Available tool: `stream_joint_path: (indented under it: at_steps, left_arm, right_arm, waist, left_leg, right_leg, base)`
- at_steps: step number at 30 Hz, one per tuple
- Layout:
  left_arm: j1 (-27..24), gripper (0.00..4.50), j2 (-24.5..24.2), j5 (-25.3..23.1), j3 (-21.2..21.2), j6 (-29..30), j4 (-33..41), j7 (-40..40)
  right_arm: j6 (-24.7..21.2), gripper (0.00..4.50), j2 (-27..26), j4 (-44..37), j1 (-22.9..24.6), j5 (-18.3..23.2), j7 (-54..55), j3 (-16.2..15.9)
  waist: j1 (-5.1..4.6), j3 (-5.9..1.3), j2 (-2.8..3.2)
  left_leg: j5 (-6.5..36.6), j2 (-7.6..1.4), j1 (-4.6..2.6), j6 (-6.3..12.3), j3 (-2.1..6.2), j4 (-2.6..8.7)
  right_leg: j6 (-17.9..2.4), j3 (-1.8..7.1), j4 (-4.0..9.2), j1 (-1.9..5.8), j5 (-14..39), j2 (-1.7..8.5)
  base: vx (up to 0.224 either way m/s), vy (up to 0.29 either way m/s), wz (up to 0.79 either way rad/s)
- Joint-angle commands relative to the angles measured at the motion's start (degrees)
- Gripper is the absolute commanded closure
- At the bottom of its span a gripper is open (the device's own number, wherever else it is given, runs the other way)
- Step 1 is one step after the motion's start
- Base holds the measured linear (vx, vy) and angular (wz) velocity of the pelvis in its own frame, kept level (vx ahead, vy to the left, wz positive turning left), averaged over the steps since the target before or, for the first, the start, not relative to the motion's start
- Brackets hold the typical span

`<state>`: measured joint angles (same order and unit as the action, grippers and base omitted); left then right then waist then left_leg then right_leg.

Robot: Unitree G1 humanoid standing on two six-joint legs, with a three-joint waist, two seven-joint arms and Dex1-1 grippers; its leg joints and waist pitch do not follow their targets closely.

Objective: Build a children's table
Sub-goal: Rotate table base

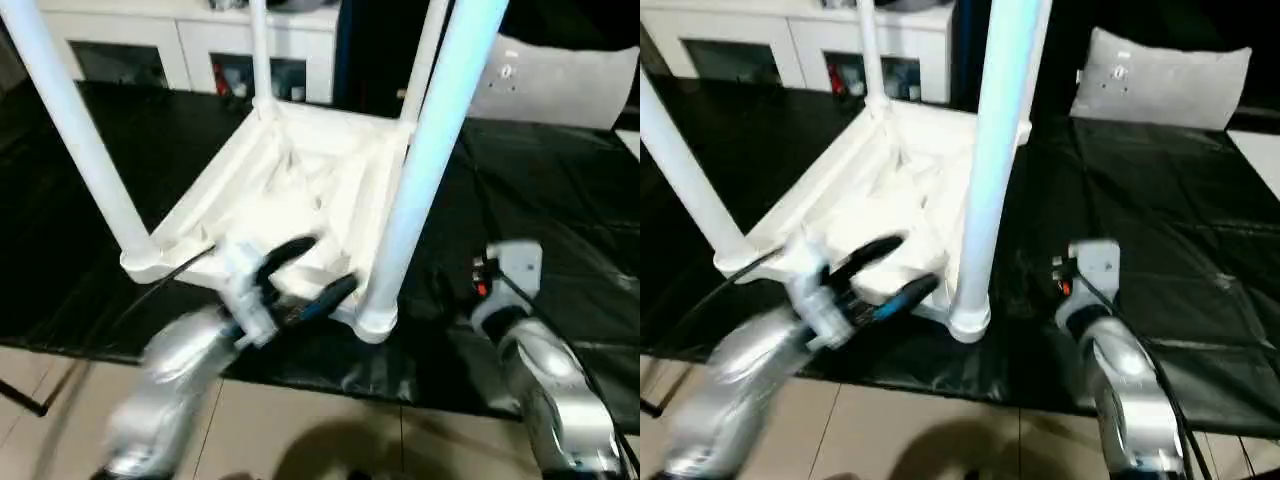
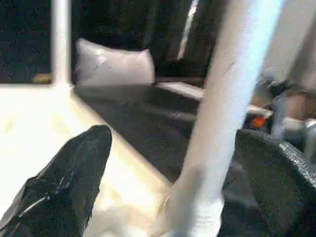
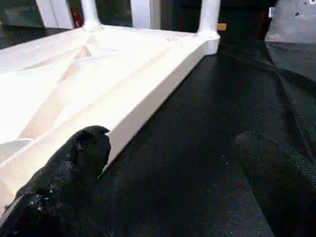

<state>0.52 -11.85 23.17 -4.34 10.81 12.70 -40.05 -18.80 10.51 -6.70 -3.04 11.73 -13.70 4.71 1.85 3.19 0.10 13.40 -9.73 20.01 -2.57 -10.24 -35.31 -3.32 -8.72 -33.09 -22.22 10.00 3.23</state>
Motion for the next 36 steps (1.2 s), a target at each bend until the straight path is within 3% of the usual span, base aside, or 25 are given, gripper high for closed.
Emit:
stream_joint_path:
  at_steps: [1, 2, 6, 11, 12, 13, 14, 15, 16, 17, 18, 19, 20, 21, 22, 23, 24, 25, 26, 27, 28, 29, 30, 32, 36]
  left_arm:
    - [-2.2, 0.09, 0.6, 1.6, 2.4, 1.5, 2.8, 3.0]
    - [-2.6, 0.09, 0.7, 1.7, 2.7, 1.6, 3.1, 3.5]
    - [-5.5, 0.09, 2.3, 1.9, 6.3, 2.4, 5.7, 9.5]
    - [-2.1, 0.09, 3.3, -5.4, 9.0, 1.6, 1.4, 19.1]
    - [-1.9, 0.09, 3.3, -5.7, 9.0, 1.5, 1.2, 19.4]
    - [-1.0, 0.09, 3.8, -6.2, 8.8, 1.6, 0.8, 20.6]
    - [-0.2, 0.09, 4.5, -6.1, 8.6, 3.6, 1.0, 22.4]
    - [0.2, 0.09, 4.8, -6.9, 8.5, 4.4, 1.0, 23.9]
    - [0.4, 0.09, 4.9, -7.7, 8.2, 4.1, 0.9, 24.6]
    - [0.4, 0.09, 4.9, -7.7, 8.2, 4.1, 0.9, 24.6]
    - [0.5, 0.09, 4.9, -8.8, 7.3, 4.4, 1.1, 25.2]
    - [0.4, 0.09, 4.5, -9.6, 6.6, 4.9, 1.3, 25.3]
    - [0.2, 0.09, 4.2, -10.3, 5.8, 5.3, 1.6, 25.1]
    - [0.2, 0.09, 4.1, -10.8, 5.5, 5.9, 1.9, 25.4]
    - [0.2, 0.09, 4.2, -10.9, 5.5, 6.3, 2.1, 25.7]
    - [0.3, 0.09, 4.2, -11.0, 5.6, 6.8, 2.2, 26.2]
    - [0.4, 0.09, 4.3, -11.1, 5.7, 7.4, 2.4, 26.6]
    - [0.4, 0.09, 4.3, -11.1, 5.7, 7.4, 2.4, 26.6]
    - [0.7, 0.09, 3.8, -11.1, 5.4, 8.5, 2.7, 26.6]
    - [0.7, 0.09, 3.7, -11.4, 5.3, 8.6, 2.7, 26.9]
    - [0.7, 0.09, 3.8, -11.5, 5.3, 8.5, 2.7, 27.0]
    - [0.6, 0.09, 3.9, -11.6, 5.3, 8.3, 2.7, 27.3]
    - [0.5, 0.09, 4.8, -11.4, 5.6, 8.1, 2.7, 28.1]
    - [0.4, 0.09, 5.3, -11.2, 5.8, 8.4, 2.9, 28.6]
    - [0.3, 0.09, 5.8, -10.7, 5.5, 8.4, 3.2, 28.7]
  right_arm:
    - [-2.5, 0.00, 0.1, -2.6, 0.2, 1.2, 0.7, 0.6]
    - [-2.7, 0.00, 0.2, -2.9, 0.2, 1.2, 0.7, 0.6]
    - [-6.5, 0.00, 0.6, -8.3, 1.7, 1.8, 0.9, 0.1]
    - [-9.7, 0.00, 1.1, -11.9, 1.2, 2.1, -0.8, -3.2]
    - [-9.6, 0.00, 1.1, -11.9, 1.1, 2.1, -0.8, -3.3]
    - [-9.7, 0.00, 0.4, -11.8, 0.7, 2.0, -0.2, -3.4]
    - [-10.0, 0.00, -0.4, -11.8, 0.3, 1.8, 1.0, -3.4]
    - [-10.3, 0.00, -0.4, -11.8, 0.1, 1.7, 1.3, -3.4]
    - [-10.3, 0.00, -0.5, -11.8, 0.2, 1.4, 1.6, -3.4]
    - [-10.3, 0.00, -0.5, -11.8, 0.2, 1.4, 1.6, -3.4]
    - [-10.1, 0.00, -0.8, -11.9, 0.4, 1.0, 2.3, -3.1]
    - [-10.1, 0.00, -1.0, -11.9, 0.6, 1.1, 2.6, -2.8]
    - [-11.0, 0.00, -1.3, -11.8, 0.9, 1.8, 3.0, -2.1]
    - [-11.2, 0.00, -1.7, -11.7, 1.3, 2.5, 3.1, -1.5]
    - [-11.2, 0.00, -1.8, -11.7, 1.4, 2.8, 3.1, -1.3]
    - [-11.2, 0.00, -1.9, -11.7, 1.6, 2.8, 3.1, -1.1]
    - [-11.3, 0.00, -1.9, -11.6, 1.7, 2.7, 3.2, -1.1]
    - [-11.3, 0.00, -1.9, -11.6, 1.7, 2.7, 3.2, -1.1]
    - [-10.9, 0.00, -1.5, -11.9, 2.0, 2.3, 3.1, -1.5]
    - [-10.8, 0.00, -1.4, -12.0, 2.2, 2.2, 3.1, -1.6]
    - [-10.8, 0.00, -1.4, -12.1, 2.2, 2.1, 3.1, -1.7]
    - [-10.8, 0.00, -1.4, -12.1, 2.2, 2.1, 3.1, -1.7]
    - [-11.0, 0.00, -1.6, -12.2, 2.3, 2.0, 3.2, -1.6]
    - [-11.3, 0.00, -1.5, -12.3, 2.3, 1.9, 3.0, -1.5]
    - [-11.4, 0.00, -1.2, -12.2, 2.2, 1.8, 2.9, -1.5]
  waist:
    - [-0.07, -2.80, -0.03]
    - [-0.02, -2.71, -0.42]
    - [-0.01, -2.58, -0.64]
    - [-0.11, -2.56, -0.67]
    - [0.20, -2.64, -0.68]
    - [0.03, -3.19, 0.00]
    - [1.09, -3.08, -1.68]
    - [2.39, -3.18, -2.09]
    - [3.34, -3.38, -2.26]
    - [5.18, -3.10, -2.18]
    - [5.29, -2.59, -2.42]
    - [4.96, -2.44, -2.44]
    - [3.86, -3.27, -0.91]
    - [2.80, -2.83, -0.63]
    - [2.27, -3.13, 1.46]
    - [-1.03, -3.05, 1.47]
    - [-1.40, -3.38, 2.35]
    - [-1.82, -3.44, 2.34]
    - [-2.76, -3.26, 2.06]
    - [-3.01, -2.97, 1.57]
    - [-3.49, -2.44, 1.17]
    - [-3.71, -2.18, 1.11]
    - [-4.09, -2.05, 0.67]
    - [-4.26, -2.16, 0.27]
    - [-4.36, -2.18, -0.71]
  left_leg:
    - [10.7, -4.21, -0.18, 2.49, 1.99, 4.76]
    - [10.9, -4.06, -0.12, 2.46, 1.93, 4.72]
    - [11.5, -4.06, -0.12, 2.14, 2.06, 4.85]
    - [11.3, -3.34, -0.21, 2.49, 2.03, 4.58]
    - [11.1, -2.86, 0.06, 3.16, 1.79, 4.43]
    - [11.2, -2.93, -3.01, 1.16, -0.80, 2.79]
    - [11.3, -1.73, -1.97, 0.74, -1.40, 2.71]
    - [11.0, -1.33, -1.18, 2.17, -1.17, 1.45]
    - [10.8, -1.25, -1.23, 2.90, -0.83, -0.17]
    - [10.4, -0.78, 0.69, 3.57, 1.44, -4.08]
    - [9.7, 0.19, 2.42, 1.91, 4.38, -5.99]
    - [9.2, 0.79, 2.74, 0.87, 5.50, -5.66]
    - [1.6, 0.55, 2.41, 2.83, 6.97, 0.37]
    - [2.0, 0.62, 0.89, 4.20, 6.00, 2.25]
    - [6.6, -0.71, -0.50, 6.82, 6.78, 4.76]
    - [12.1, -3.90, -0.33, 7.25, 8.04, 6.55]
    - [14.9, -3.72, -0.14, 5.18, 8.27, 6.51]
    - [15.9, -3.70, -0.11, 3.22, 8.35, 6.54]
    - [18.7, -2.41, 0.32, 0.35, 7.47, 6.49]
    - [20.9, -2.05, 0.34, -0.24, 7.02, 6.51]
    - [27.6, -1.36, 0.35, -1.29, 6.42, 6.92]
    - [31.0, -1.20, 0.04, -2.05, 6.23, 6.85]
    - [34.4, -0.77, -0.76, -2.93, 5.98, 6.21]
    - [34.4, -0.62, -0.47, -2.80, 6.00, 6.03]
    - [27.9, -0.39, -0.14, -0.50, 5.12, 5.42]
  right_leg:
    - [-0.1, 4.54, 5.82, 2.57, 26.3, 6.30]
    - [0.4, 4.49, 6.04, 2.59, 27.4, 6.31]
    - [2.3, 4.44, 6.23, 2.47, 28.4, 6.12]
    - [5.5, 4.07, 6.81, 2.38, 29.7, 5.71]
    - [5.5, 4.70, 6.72, 2.59, 31.0, 6.65]
    - [6.5, 7.38, 8.14, -0.48, 34.8, 4.94]
    - [5.3, 9.72, 6.63, 0.77, 34.4, 4.80]
    - [3.2, 13.30, 6.62, 1.76, 36.8, 6.40]
    - [1.7, 15.87, 7.12, 2.15, 38.6, 8.24]
    - [-2.7, 22.01, 8.39, 3.99, 41.6, 12.11]
    - [-6.4, 23.83, 7.96, 4.52, 41.0, 11.13]
    - [-7.5, 23.31, 7.25, 4.36, 38.7, 9.15]
    - [-9.7, 15.78, 4.84, 3.07, 26.2, 4.99]
    - [-9.0, 13.37, 5.29, 1.23, 25.4, 2.65]
    - [-7.6, 11.81, 3.55, -0.16, 22.4, 0.33]
    - [-6.1, 9.15, 0.18, -0.13, 14.5, -1.07]
    - [-5.8, 8.31, -0.69, 0.48, 7.2, -0.32]
    - [-5.2, 7.98, -0.67, 0.83, 4.1, -0.14]
    - [-4.3, 7.57, 0.99, 1.97, 0.7, 1.48]
    - [-4.1, 7.68, 1.52, 1.89, 2.4, 1.82]
    - [-2.3, 7.63, 2.84, 1.94, 10.9, 2.34]
    - [-1.3, 7.64, 3.46, 1.54, 16.4, 2.60]
    - [0.4, 7.68, 4.55, 0.89, 24.2, 3.03]
    - [1.7, 7.57, 5.15, 1.28, 28.3, 3.68]
    - [2.3, 8.14, 5.82, 0.93, 32.1, 4.30]
  base:
    - [0.000, 0.000, 0.00]
    - [0.000, 0.000, 0.00]
    - [0.000, 0.000, 0.00]
    - [0.000, 0.000, 0.00]
    - [0.000, 0.000, 0.00]
    - [0.004, 0.021, -0.20]
    - [0.004, 0.021, -0.20]
    - [0.015, 0.045, -0.50]
    - [0.014, 0.083, -0.55]
    - [0.014, 0.083, -0.55]
    - [0.009, 0.149, -0.65]
    - [0.003, 0.186, -0.75]
    - [0.003, 0.186, -0.75]
    - [-0.019, 0.230, -0.29]
    - [-0.030, 0.267, 0.05]
    - [-0.030, 0.267, 0.05]
    - [-0.045, 0.249, 0.00]
    - [-0.057, 0.209, -0.01]
    - [-0.057, 0.209, -0.01]
    - [-0.045, 0.145, 0.00]
    - [-0.065, 0.075, 0.04]
    - [-0.065, 0.075, 0.04]
    - [0.000, 0.000, 0.00]
    - [0.000, 0.000, 0.00]
    - [0.000, 0.000, 0.00]
